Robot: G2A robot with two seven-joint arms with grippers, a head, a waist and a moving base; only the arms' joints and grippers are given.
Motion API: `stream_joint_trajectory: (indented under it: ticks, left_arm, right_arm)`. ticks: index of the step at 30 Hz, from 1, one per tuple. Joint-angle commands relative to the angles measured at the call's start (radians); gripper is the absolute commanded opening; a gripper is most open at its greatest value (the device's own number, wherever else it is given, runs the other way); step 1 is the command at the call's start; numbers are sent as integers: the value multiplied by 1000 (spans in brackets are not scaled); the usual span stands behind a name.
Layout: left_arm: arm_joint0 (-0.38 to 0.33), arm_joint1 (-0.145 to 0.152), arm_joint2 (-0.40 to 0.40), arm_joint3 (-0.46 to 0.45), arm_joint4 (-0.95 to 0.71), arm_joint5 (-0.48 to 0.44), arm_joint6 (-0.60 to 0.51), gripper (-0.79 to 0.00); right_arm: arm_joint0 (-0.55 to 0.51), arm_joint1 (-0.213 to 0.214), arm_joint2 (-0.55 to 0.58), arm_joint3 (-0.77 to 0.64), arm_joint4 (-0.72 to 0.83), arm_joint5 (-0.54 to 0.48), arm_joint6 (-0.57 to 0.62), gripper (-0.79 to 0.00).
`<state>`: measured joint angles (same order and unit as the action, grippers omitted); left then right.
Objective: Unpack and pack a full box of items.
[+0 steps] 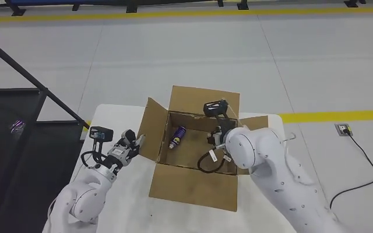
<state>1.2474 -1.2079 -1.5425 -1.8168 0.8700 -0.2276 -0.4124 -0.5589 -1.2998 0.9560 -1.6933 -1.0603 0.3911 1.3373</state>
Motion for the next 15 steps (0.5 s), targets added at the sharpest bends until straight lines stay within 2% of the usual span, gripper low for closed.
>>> stream_joint_trajectory:
  ticks: [1, 8, 11, 13, 15]
  left_arm:
    - [-3, 0, 4, 3, -1, 4, -3, -453]
    - [-7, 3, 5, -3, -1, 13, -7, -579]
    - [-4, 4, 1, -5, 1, 20, 3, -656]
    - [-3, 5, -2, -4, -1, 29, 9, -763]
    - [-1, 5, -5, -4, -5, 32, 12, -785]
  right_arm:
    - [-9, 2, 15, -21, -7, 2, 6, 0]
    - [-41, 6, 52, -47, -16, -12, 14, 0]
    - [-43, 5, 58, -45, -12, -18, 15, 0]
    - [-41, 3, 61, -44, -11, -21, 15, 0]
    - [-42, 4, 74, -53, -19, -9, 11, 0]
